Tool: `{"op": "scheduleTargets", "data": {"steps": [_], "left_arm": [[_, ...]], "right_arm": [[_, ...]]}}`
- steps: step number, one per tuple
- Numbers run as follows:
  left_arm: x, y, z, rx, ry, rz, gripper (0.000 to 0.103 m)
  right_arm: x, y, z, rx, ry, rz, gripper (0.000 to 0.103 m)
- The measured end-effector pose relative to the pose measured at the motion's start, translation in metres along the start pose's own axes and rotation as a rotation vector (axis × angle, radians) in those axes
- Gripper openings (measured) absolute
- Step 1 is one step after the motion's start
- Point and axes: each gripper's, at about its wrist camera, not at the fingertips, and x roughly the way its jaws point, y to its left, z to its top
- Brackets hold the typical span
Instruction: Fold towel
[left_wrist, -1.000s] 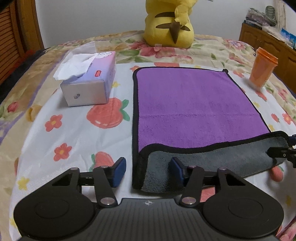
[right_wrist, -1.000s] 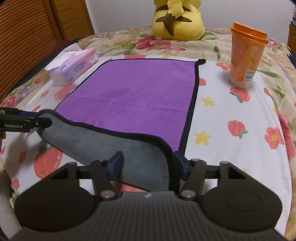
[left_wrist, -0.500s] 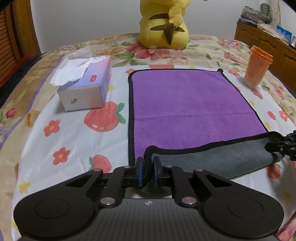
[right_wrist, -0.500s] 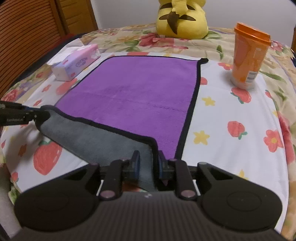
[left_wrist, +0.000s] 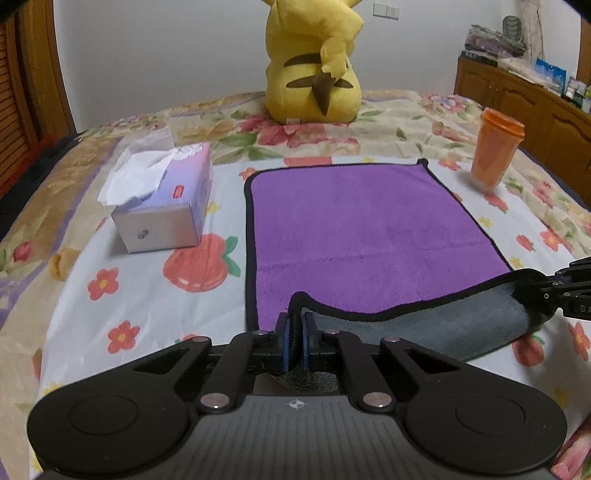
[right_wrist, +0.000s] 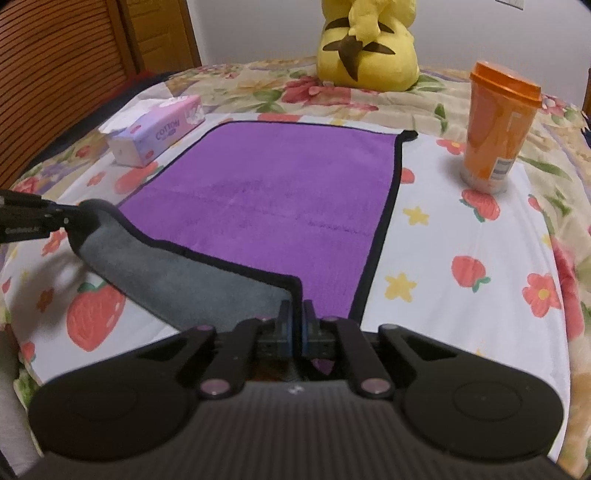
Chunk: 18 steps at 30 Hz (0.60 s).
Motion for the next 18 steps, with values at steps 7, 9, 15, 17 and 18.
{"op": "scheduleTargets", "data": {"steps": [7,9,15,17,18], "left_arm": [[-0.009,-0.001,0.005,-0.005,-0.047,-0.003,0.009],[-0.013,-0.002,0.007,-0.007,-0.063,-0.003,0.009],[-0.023,-0.005,0.01,-0.005,-0.114,0.003,0.009],[-0.026,-0.007,0.011,-0.004,-0.132,0.005,0.009],[-0.028,-0.008,0.012,-0.004,-0.141,0.005,0.009]], "right_arm": [[-0.006,-0.002,0.005,0.004,-0.048,-0.001,0.005],[-0.007,-0.003,0.007,0.002,-0.06,-0.002,0.005],[-0.013,-0.004,0.013,-0.005,-0.095,-0.001,0.005],[-0.014,-0.005,0.015,-0.007,-0.108,0.002,0.005],[-0.015,-0.006,0.015,-0.007,-0.113,0.002,0.005]]}}
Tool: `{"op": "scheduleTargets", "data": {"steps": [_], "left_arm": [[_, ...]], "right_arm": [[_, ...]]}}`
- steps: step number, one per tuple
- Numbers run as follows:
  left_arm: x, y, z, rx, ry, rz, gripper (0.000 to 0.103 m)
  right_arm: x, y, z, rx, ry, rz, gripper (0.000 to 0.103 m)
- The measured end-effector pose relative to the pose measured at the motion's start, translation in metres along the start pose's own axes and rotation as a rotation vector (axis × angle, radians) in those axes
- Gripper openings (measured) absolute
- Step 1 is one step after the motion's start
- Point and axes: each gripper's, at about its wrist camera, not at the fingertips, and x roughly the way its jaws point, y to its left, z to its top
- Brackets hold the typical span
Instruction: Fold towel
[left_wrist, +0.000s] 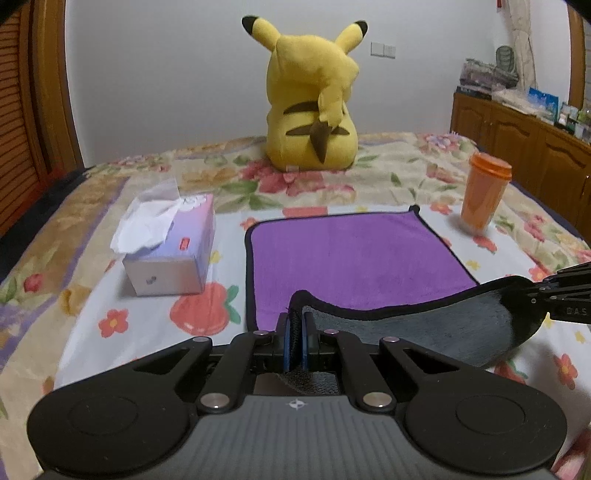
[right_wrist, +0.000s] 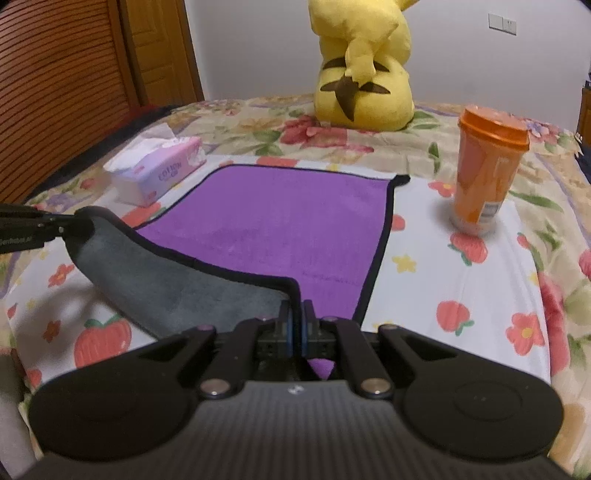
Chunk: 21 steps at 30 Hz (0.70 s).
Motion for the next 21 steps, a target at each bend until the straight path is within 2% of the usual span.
{"op": "scheduleTargets", "data": {"steps": [7,21], "left_arm": [[-0.007,-0.007,0.005,0.022,-0.053,0.001,0.009],[0.004,-0.004,0.015,0.025,-0.091,0.018,0.009]], "right_arm": [[-0.003,-0.001,0.006,-0.013,-0.03,0.004,0.005],[-0.001,-0.005,0.014,-0.043,-0.068,-0.003,0.005]]}}
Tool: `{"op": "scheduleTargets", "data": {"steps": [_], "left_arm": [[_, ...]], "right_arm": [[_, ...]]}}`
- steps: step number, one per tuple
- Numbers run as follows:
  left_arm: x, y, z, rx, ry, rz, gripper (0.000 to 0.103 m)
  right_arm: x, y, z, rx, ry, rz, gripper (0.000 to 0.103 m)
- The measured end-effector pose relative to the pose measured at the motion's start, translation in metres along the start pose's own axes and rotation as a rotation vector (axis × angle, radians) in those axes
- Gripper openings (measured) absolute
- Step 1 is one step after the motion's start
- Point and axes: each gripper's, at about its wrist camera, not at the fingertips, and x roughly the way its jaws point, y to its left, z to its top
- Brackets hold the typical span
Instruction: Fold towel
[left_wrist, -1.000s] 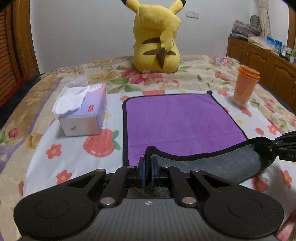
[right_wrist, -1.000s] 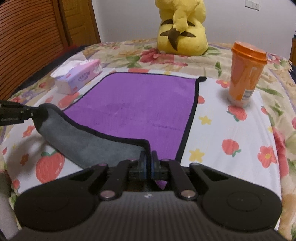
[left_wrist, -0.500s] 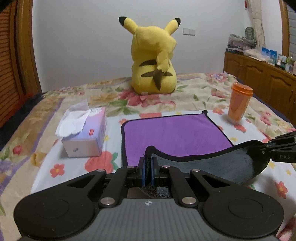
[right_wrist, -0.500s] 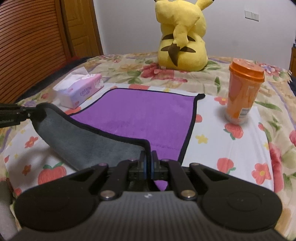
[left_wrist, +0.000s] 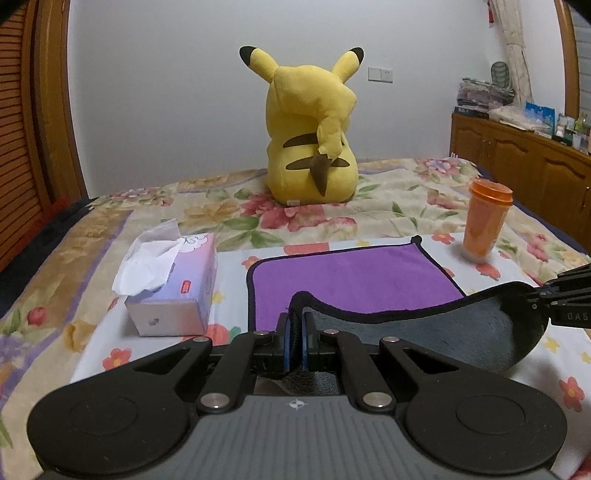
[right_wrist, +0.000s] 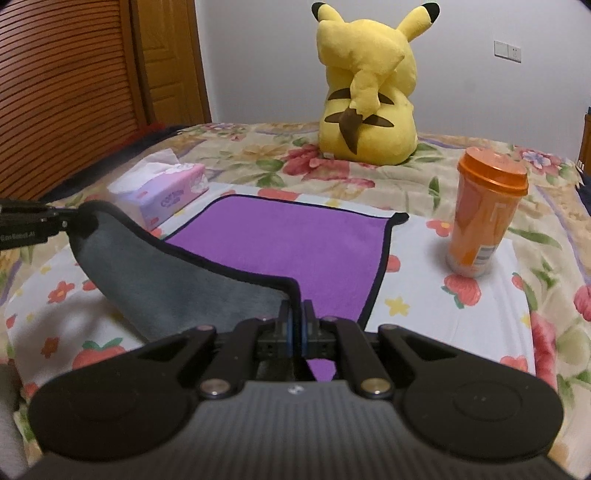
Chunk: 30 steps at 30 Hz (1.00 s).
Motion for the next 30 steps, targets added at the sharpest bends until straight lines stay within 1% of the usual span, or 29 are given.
{"op": "scheduleTargets", "data": {"steps": [13,24,30], "left_arm": [[0.017,0.002,0.004,0.01,-0.002,0.001,0.009],[0.049,0.006,0.003,0.026,0.027,0.0,0.008],[0.059,0.007,0.002,0.036,0.028,0.007,0.008]], "right_arm": [[0.017,-0.006,0.001,-0.029,0.008,-0.013,0.005],[0.038,-0.011,0.0,-0.063,0.029,-0.029,0.005],[0.046,-0.013,0.0,-0.081,0.012,-0.032,0.005]]}}
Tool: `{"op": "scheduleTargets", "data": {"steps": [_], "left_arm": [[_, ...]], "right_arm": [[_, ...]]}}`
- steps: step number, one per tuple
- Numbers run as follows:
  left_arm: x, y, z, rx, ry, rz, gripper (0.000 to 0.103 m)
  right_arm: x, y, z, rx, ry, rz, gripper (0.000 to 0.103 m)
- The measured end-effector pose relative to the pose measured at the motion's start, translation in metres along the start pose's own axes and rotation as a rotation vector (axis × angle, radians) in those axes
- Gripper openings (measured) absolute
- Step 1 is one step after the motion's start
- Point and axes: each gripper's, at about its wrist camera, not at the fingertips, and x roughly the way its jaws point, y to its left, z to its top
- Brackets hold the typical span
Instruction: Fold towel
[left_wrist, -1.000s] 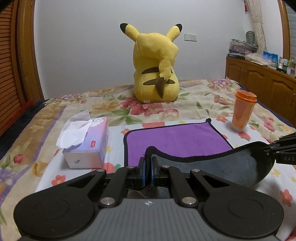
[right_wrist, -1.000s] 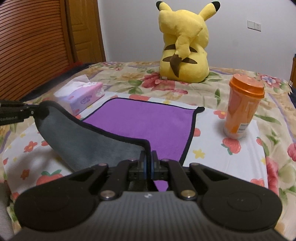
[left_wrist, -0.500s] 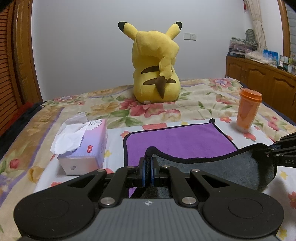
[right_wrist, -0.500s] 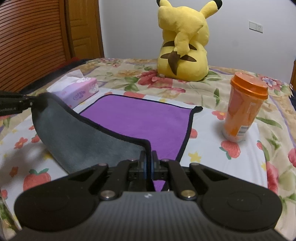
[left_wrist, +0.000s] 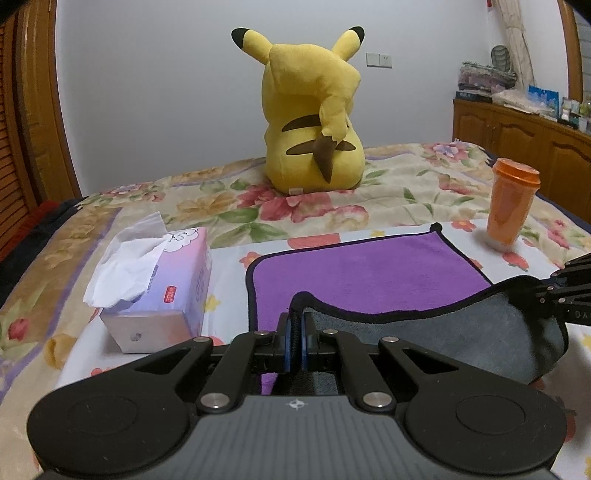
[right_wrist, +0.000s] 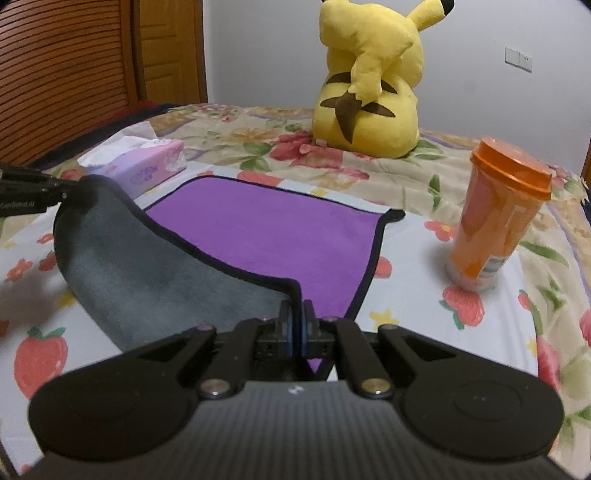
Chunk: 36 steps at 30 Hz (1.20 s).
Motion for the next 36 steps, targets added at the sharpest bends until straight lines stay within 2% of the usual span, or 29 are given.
{"op": "scheduleTargets", "data": {"steps": [16,36], "left_arm": [[0.01,0.007,0.032,-0.02,-0.076,0.003,0.008],[0.057,0.017,0.064,-0.011,-0.12,0.05,0.008]], "right_arm": [[0.011,-0.02,0.03,0.02,-0.068,-0.01,0.005],[0.055,-0.038,0.068,-0.024,-0.105,-0.06,0.005]]}}
